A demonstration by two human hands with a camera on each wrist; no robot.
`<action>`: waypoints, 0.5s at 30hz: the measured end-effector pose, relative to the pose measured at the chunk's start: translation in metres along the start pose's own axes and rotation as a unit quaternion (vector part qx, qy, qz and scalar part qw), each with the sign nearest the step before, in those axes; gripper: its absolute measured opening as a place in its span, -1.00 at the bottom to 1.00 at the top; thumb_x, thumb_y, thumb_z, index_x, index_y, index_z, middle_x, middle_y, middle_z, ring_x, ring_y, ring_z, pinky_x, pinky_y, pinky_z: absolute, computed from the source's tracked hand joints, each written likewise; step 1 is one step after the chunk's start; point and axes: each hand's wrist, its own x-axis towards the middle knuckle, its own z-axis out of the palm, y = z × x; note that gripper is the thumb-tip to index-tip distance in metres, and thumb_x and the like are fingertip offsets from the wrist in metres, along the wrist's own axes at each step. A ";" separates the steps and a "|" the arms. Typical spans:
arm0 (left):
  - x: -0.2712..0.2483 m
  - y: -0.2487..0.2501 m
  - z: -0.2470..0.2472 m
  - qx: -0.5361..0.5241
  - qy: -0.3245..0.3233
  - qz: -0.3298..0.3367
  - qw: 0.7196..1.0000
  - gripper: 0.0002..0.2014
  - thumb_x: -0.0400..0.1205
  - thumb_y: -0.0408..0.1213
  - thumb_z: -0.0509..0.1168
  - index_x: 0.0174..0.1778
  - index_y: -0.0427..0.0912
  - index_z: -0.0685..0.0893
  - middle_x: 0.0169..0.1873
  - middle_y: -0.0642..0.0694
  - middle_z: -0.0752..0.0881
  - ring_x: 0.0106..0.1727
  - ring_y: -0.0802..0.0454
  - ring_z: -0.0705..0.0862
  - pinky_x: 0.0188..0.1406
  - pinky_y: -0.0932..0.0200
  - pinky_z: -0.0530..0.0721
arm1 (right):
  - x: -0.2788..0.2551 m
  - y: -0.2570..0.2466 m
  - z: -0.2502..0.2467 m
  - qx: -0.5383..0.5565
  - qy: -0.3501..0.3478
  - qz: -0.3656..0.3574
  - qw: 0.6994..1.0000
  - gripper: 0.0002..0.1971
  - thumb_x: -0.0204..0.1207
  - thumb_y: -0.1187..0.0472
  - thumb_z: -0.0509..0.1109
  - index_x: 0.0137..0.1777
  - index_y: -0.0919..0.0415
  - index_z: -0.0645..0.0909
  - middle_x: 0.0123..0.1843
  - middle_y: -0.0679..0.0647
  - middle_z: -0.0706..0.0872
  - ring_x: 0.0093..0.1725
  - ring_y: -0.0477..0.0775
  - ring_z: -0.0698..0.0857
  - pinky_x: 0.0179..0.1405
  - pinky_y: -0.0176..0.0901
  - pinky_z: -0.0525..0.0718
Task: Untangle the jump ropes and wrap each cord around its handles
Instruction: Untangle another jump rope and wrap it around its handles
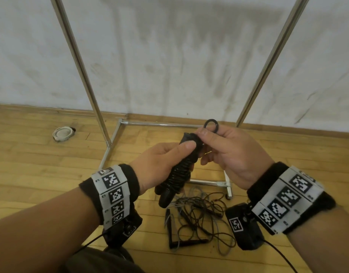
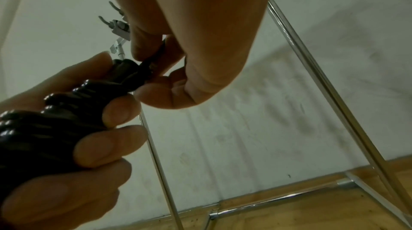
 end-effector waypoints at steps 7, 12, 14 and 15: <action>0.003 -0.012 0.001 0.101 0.005 0.016 0.995 -0.67 0.59 0.30 0.41 -0.11 0.13 0.84 -0.19 -0.04 0.85 -0.22 -0.02 0.84 -0.19 0.03 0.81 | 0.000 0.006 -0.005 -0.055 0.013 0.009 0.998 -0.71 0.68 0.18 0.43 0.00 0.46 0.79 -0.16 0.43 0.76 -0.28 0.15 0.67 -0.33 -0.06 0.68; 0.000 -0.001 -0.003 0.053 -0.019 0.022 0.998 -0.70 0.72 0.21 0.38 0.26 0.17 0.79 0.00 -0.12 0.88 -0.12 0.01 0.85 -0.32 0.26 0.74 | 0.000 0.001 -0.004 0.008 0.009 -0.019 1.000 -0.66 0.56 0.13 0.45 0.08 0.46 0.78 -0.07 0.34 0.77 -0.20 0.13 0.68 -0.25 -0.12 0.70; -0.001 0.004 -0.006 0.009 -0.039 0.025 0.999 -0.58 0.74 0.24 0.33 0.40 0.09 0.74 0.06 -0.22 0.86 -0.07 -0.09 0.83 -0.29 0.20 0.75 | 0.001 -0.003 -0.005 0.042 0.013 -0.028 0.999 -0.56 0.43 0.06 0.47 0.09 0.46 0.76 -0.06 0.38 0.73 -0.23 0.10 0.65 -0.25 -0.10 0.65; -0.002 0.007 -0.008 0.004 -0.042 0.024 0.999 -0.54 0.74 0.26 0.31 0.37 0.02 0.77 0.06 -0.23 0.85 -0.06 -0.12 0.82 -0.27 0.16 0.76 | 0.001 -0.004 -0.006 0.041 0.018 -0.033 0.998 -0.51 0.38 0.03 0.48 0.09 0.48 0.76 -0.08 0.39 0.71 -0.25 0.09 0.63 -0.26 -0.08 0.60</action>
